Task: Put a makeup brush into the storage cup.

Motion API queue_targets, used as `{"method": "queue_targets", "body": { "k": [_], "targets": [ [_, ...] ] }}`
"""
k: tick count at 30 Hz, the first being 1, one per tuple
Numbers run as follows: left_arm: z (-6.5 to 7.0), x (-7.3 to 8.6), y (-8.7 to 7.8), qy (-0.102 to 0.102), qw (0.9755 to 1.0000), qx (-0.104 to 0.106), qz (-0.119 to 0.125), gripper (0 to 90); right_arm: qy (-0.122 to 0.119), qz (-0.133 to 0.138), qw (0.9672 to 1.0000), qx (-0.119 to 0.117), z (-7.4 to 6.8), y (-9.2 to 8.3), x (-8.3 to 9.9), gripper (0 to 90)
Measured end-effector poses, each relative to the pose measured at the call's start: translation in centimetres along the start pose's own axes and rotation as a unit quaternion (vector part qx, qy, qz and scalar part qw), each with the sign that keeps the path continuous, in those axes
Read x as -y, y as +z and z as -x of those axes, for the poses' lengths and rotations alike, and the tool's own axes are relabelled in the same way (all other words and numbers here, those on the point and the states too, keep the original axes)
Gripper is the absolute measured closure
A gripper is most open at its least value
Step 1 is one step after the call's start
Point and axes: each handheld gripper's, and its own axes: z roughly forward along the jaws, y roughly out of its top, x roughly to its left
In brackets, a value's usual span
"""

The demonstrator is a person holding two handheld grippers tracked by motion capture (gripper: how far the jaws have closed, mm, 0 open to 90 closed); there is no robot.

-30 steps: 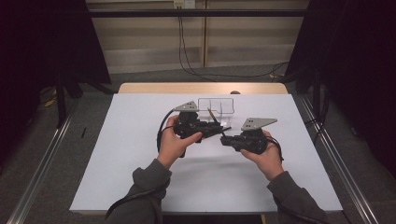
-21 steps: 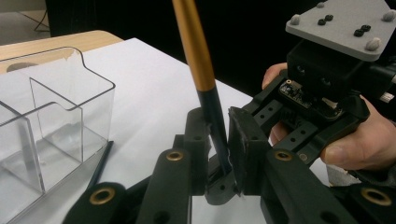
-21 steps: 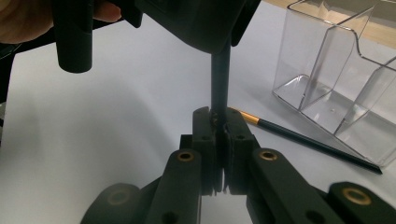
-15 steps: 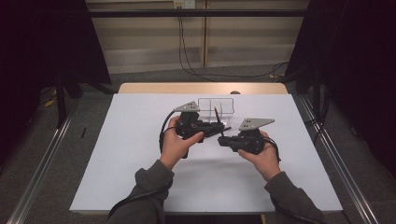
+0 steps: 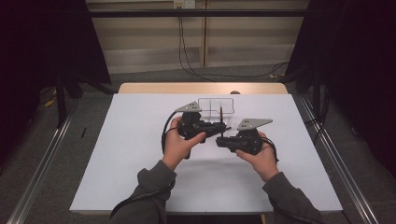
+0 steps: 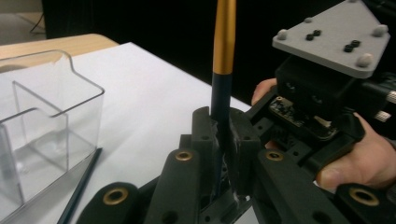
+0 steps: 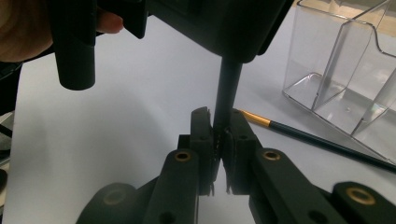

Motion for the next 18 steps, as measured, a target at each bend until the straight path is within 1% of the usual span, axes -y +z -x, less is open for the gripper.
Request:
{"method": "queue_targets", "body": {
  "k": [1,2,3,4,5,6,8,10,11,12,13,15,16,18],
  "targets": [
    [0.0,0.0,0.0,0.001,1.0000,0.000,-0.002,83.3,0.005,0.004,1.0000,-0.002,0.0,0.0,0.0,76.4],
    [0.0,0.0,-0.1,0.005,1.0000,-0.002,-0.004,83.3,0.005,0.004,1.0000,-0.002,0.0,0.0,0.0,76.4],
    [0.0,-0.1,-0.1,0.007,1.0000,0.000,-0.003,83.3,0.008,0.004,1.0000,0.004,0.0,0.0,0.0,72.8],
    [0.0,-0.1,-0.2,0.006,1.0000,-0.003,-0.001,83.3,0.012,0.007,0.9999,0.006,0.0,-0.1,0.0,70.1],
    [0.0,-0.1,-0.4,0.007,1.0000,-0.005,0.001,83.3,0.014,0.009,0.9999,0.002,0.0,-0.2,-0.1,67.1],
    [-0.1,-0.2,-0.5,0.006,1.0000,-0.006,-0.001,83.3,0.015,0.010,0.9998,0.005,0.1,-0.2,-0.1,62.7],
    [-0.2,-0.2,-0.7,0.013,0.9998,-0.012,-0.005,83.3,0.020,0.009,0.9997,0.009,0.2,-0.4,-0.1,56.5],
    [-0.2,-0.2,-0.9,0.011,0.9998,-0.014,-0.004,83.3,0.023,0.019,0.9995,0.009,0.3,-0.6,-0.2,50.7],
    [-0.3,-0.3,-1.0,0.013,0.9997,-0.019,-0.005,83.3,0.026,0.019,0.9994,0.011,0.4,-0.6,-0.3,46.8],
    [-0.4,-0.3,-1.1,0.010,0.9998,-0.018,-0.003,83.3,0.028,0.023,0.9993,0.013,0.4,-0.7,-0.3,44.4],
    [-0.5,-0.2,-1.2,0.010,0.9998,-0.019,-0.002,83.3,0.031,0.029,0.9990,0.010,0.5,-0.8,-0.4,42.4],
    [-0.5,-0.2,-1.4,0.010,0.9997,-0.023,-0.003,83.3,0.034,0.034,0.9987,0.019,0.6,-1.0,-0.4,36.1],
    [-0.6,-0.2,-1.4,0.007,0.9997,-0.024,0.001,83.3,0.035,0.035,0.9986,0.017,0.6,-1.0,-0.5,34.2],
    [-0.7,-0.2,-1.6,0.011,0.9995,-0.028,-0.001,83.3,0.037,0.042,0.9983,0.019,0.7,-1.1,-0.5,29.6]
  ]
}}
